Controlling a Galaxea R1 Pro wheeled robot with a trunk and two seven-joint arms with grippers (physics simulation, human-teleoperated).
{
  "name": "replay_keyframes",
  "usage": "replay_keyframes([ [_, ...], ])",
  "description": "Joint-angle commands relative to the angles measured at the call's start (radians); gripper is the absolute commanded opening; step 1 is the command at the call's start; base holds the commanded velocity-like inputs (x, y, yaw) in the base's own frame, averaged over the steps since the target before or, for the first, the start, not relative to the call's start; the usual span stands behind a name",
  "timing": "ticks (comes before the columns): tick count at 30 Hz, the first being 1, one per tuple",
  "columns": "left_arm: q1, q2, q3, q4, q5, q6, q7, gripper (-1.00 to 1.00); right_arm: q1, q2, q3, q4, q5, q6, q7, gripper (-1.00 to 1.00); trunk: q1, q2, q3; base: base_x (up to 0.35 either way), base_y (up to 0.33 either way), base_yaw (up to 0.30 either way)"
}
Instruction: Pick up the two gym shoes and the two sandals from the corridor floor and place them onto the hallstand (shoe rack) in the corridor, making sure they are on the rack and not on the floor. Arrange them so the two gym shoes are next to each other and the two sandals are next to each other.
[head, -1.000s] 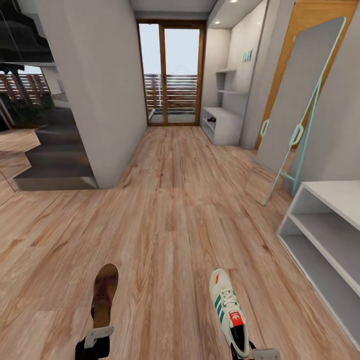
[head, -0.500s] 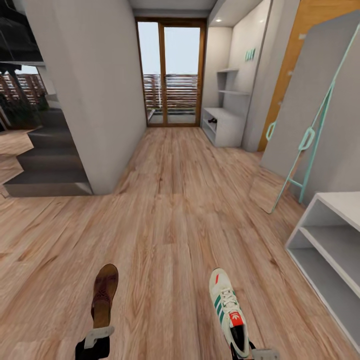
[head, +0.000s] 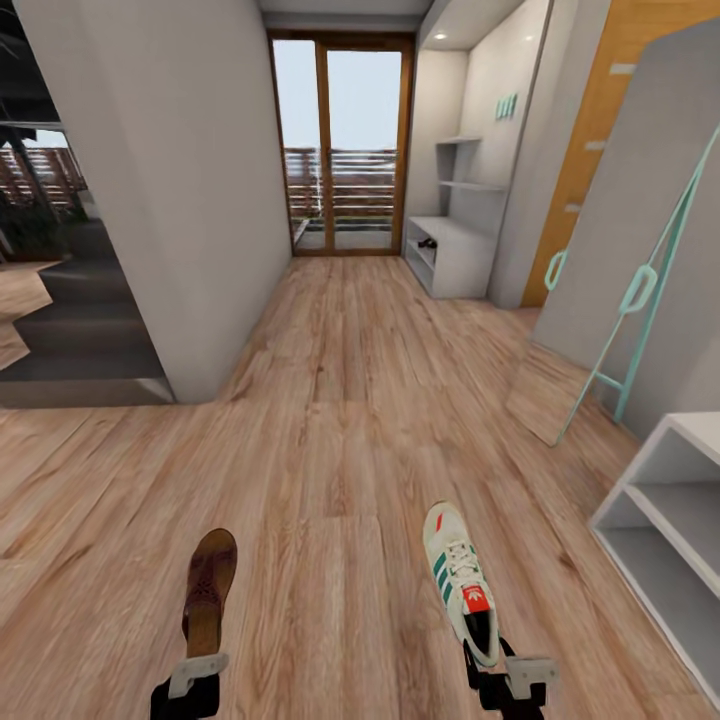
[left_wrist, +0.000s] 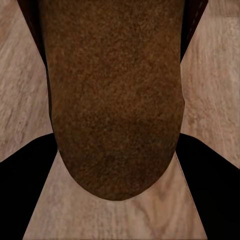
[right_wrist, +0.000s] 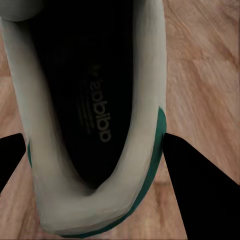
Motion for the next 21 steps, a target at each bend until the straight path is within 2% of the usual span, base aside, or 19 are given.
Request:
replay_keyframes([
  [1, -0.001, -0.001, 0.009, 0.003, -0.005, -0.003, -0.008, -1.0, -0.001, 0.0, -0.008, -0.003, 0.01, -0.003, 0.002, -1.0, 0.0, 0.0, -0.001, 0.339, 0.0, 0.0],
  [9, -0.001, -0.001, 0.008, 0.035, -0.006, -0.03, -0.008, -1.0, -0.001, -0.003, -0.006, -0.011, 0.013, -0.001, 0.003, -1.0, 0.0, 0.0, -0.001, 0.339, 0.0, 0.0],
  [21, -0.001, -0.001, 0.008, 0.04, -0.005, -0.05, -0.007, -1.0, -0.001, -0.007, -0.011, -0.012, 0.011, 0.006, -0.003, -1.0, 0.0, 0.0, -0.001, 0.339, 0.0, 0.0],
])
